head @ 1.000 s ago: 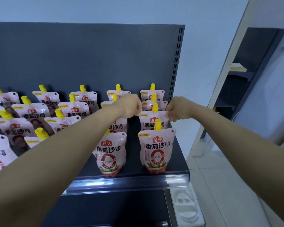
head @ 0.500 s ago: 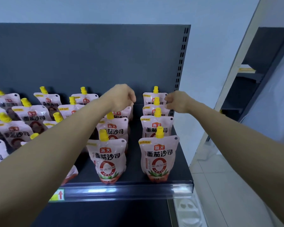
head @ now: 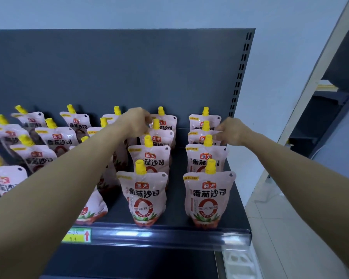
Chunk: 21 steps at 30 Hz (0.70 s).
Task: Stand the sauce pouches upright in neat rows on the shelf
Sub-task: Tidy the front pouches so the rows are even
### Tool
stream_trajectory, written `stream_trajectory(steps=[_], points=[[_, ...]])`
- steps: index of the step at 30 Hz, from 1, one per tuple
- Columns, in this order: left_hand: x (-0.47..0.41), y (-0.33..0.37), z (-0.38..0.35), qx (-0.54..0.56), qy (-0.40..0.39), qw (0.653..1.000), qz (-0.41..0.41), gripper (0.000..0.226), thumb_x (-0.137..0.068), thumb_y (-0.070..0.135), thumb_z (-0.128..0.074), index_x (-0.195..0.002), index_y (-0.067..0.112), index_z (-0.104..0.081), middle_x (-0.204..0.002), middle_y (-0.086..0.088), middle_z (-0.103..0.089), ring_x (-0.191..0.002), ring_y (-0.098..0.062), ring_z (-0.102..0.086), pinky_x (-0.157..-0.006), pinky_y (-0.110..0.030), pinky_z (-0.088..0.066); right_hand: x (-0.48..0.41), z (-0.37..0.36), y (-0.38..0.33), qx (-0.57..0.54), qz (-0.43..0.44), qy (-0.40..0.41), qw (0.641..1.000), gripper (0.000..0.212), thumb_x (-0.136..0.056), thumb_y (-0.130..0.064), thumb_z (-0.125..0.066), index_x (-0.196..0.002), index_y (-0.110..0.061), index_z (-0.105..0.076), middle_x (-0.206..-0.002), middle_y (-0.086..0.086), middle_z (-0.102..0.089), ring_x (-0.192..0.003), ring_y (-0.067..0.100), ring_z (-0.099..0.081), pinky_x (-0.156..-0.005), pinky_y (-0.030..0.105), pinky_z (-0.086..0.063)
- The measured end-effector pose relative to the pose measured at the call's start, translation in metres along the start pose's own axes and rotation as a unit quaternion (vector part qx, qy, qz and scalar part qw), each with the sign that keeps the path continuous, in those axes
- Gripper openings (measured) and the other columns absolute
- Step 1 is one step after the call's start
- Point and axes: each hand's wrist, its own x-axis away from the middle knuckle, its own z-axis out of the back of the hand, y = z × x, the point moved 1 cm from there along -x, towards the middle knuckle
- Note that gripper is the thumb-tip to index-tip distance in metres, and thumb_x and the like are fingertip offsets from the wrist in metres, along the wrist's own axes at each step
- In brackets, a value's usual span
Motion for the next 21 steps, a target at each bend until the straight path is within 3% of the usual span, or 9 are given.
stream_trajectory(steps=[6,9,11,15,18,21], points=[[-0.004,-0.001,-0.010,-0.002,-0.004,1.000,-0.008,0.020,-0.083,-0.001,-0.053,-0.098,0.006,-0.065,-0.104,-0.015,-0.066,-0.087,-0.025,-0.055,-0.070,-0.030,-0.041,0.003,-0.001,-0.002,0.008,0.001,0.009,1.000,0.035,-0.093,-0.025,-0.055,-0.064,-0.005,-0.057,-0.098,0.022,-0.070,-0.094,0.034,-0.066,-0.087,0.038,-0.049],[-0.004,-0.003,-0.011,0.010,0.015,1.000,-0.006,0.022,-0.083,-0.003,-0.052,-0.097,0.006,-0.067,-0.105,-0.014,-0.067,-0.094,-0.029,-0.060,-0.075,-0.031,-0.047,0.004,-0.001,-0.002,-0.015,-0.004,0.009,1.000,0.035,-0.094,-0.026,-0.054,-0.078,0.002,-0.066,-0.095,0.020,-0.070,-0.092,0.033,-0.065,-0.085,0.038,-0.051],[-0.002,-0.005,-0.012,0.019,0.021,1.000,-0.002,0.024,-0.084,-0.003,-0.053,-0.101,0.006,-0.067,-0.108,-0.013,-0.067,-0.099,-0.029,-0.061,-0.080,-0.032,-0.049,0.007,0.001,-0.003,-0.005,-0.008,0.013,1.000,0.036,-0.096,-0.028,-0.050,-0.085,0.002,-0.066,-0.089,0.017,-0.065,-0.087,0.030,-0.061,-0.075,0.033,-0.046],[0.002,-0.001,-0.001,0.059,0.068,0.996,-0.005,0.027,-0.085,0.000,-0.052,-0.107,0.007,-0.066,-0.112,-0.012,-0.067,-0.103,-0.028,-0.060,-0.082,-0.031,-0.046,0.011,0.017,-0.005,-0.010,-0.022,0.097,0.995,0.032,-0.095,-0.021,-0.046,-0.103,0.002,-0.067,-0.105,0.018,-0.067,-0.099,0.032,-0.061,-0.078,0.034,-0.046],[0.011,0.006,0.014,0.104,0.097,0.989,-0.029,0.022,-0.085,0.003,-0.055,-0.104,0.007,-0.067,-0.106,-0.009,-0.068,-0.093,-0.023,-0.060,-0.075,-0.027,-0.042,0.015,0.031,-0.022,-0.055,0.007,0.193,0.980,0.029,-0.093,-0.022,-0.053,-0.097,0.002,-0.068,-0.099,0.018,-0.071,-0.092,0.032,-0.064,-0.077,0.036,-0.050],[0.028,0.012,0.026,0.137,0.076,0.986,-0.055,0.017,-0.085,0.005,-0.059,-0.099,0.009,-0.068,-0.096,-0.006,-0.067,-0.082,-0.016,-0.056,-0.071,-0.024,-0.040,0.025,0.037,-0.055,-0.115,0.078,0.192,0.972,0.024,-0.091,-0.027,-0.058,-0.097,-0.007,-0.070,-0.099,0.007,-0.071,-0.088,0.019,-0.062,-0.076,0.028,-0.046]])
